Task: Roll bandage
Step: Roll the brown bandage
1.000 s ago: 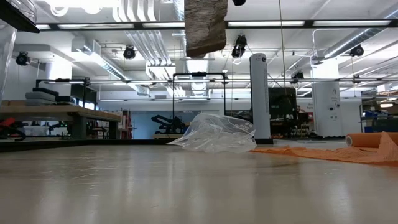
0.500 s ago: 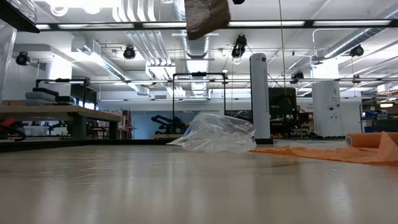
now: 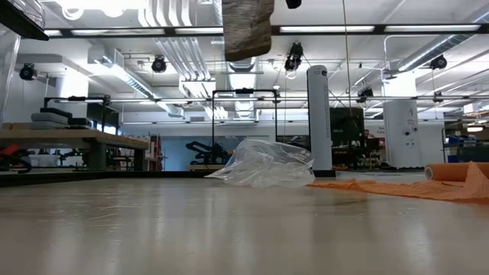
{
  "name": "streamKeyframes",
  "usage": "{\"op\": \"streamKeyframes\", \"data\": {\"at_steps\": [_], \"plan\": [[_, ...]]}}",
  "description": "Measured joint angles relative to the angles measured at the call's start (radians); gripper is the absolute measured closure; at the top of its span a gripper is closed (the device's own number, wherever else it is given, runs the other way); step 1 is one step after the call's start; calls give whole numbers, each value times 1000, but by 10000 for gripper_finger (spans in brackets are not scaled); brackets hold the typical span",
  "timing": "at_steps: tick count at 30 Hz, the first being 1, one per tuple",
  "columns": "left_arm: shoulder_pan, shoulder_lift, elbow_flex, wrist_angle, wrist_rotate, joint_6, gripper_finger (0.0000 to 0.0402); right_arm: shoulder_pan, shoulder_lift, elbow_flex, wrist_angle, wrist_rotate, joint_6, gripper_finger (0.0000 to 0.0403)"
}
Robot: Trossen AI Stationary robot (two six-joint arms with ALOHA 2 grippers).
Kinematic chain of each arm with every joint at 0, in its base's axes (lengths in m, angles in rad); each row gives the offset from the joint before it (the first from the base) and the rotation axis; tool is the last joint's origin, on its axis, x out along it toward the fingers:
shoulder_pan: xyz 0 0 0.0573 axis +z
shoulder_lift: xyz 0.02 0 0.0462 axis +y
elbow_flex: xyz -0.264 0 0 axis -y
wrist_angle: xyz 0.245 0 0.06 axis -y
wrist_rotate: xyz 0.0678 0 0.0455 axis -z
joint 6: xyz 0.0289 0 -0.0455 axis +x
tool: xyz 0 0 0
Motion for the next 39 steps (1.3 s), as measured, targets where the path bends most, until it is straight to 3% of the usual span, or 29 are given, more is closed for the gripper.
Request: {"op": "streamKeyframes", "data": {"at_steps": [12, 25, 39], "plan": [[-1, 29, 2, -1, -51, 98, 315, -10, -1, 0, -17, -21, 151, 152], [-2, 26, 2, -16, -48, 132, 315, -10, -10, 0, -3, -47, 181, 152], [-1, 16, 1, 27, -51, 106, 315, -11, -23, 0, 4, -45, 15, 104]]}}
